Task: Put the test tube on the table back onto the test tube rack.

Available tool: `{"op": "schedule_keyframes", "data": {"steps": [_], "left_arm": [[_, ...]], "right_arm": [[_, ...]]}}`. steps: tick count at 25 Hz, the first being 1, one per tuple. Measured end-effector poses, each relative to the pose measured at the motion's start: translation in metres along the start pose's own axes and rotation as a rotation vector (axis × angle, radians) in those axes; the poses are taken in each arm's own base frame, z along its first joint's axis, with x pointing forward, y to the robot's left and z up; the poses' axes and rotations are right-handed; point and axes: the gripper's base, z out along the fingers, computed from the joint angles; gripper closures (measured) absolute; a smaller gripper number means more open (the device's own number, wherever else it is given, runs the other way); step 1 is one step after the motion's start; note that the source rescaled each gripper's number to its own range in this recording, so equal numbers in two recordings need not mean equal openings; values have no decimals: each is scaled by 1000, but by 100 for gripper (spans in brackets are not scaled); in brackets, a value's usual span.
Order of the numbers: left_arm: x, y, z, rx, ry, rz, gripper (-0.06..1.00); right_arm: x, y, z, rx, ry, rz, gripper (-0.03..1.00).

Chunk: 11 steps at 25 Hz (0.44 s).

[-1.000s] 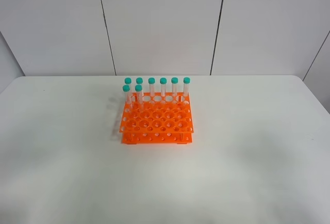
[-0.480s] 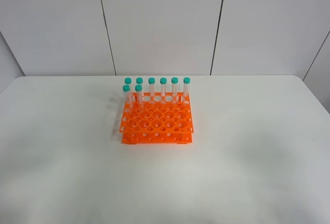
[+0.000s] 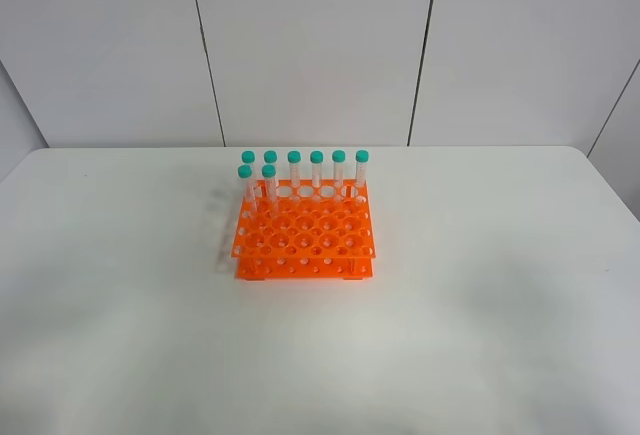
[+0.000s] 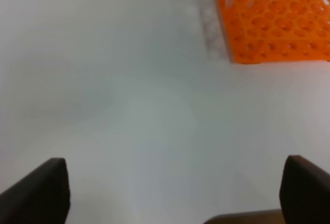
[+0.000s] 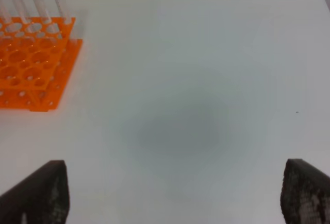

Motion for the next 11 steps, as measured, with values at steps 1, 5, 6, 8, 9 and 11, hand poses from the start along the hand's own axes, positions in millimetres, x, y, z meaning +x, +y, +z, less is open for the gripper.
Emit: {"op": "schedule_keyframes", "data": {"steps": [1, 5, 6, 8, 9, 11], "left_arm": [[0, -1, 0, 6, 0, 8, -6], [0, -1, 0, 15, 0, 14, -6], [0, -1, 0, 15, 0, 14, -6], [0, -1, 0, 15, 0, 15, -6], [0, -1, 0, 15, 0, 15, -6], [0, -1, 0, 15, 0, 15, -6]], "right_arm": [[0, 0, 0, 0, 0, 0, 11], [0, 0, 0, 0, 0, 0, 11], [0, 0, 0, 0, 0, 0, 11], [0, 0, 0, 0, 0, 0, 11], [0, 0, 0, 0, 0, 0, 11], [0, 0, 0, 0, 0, 0, 11]]}}
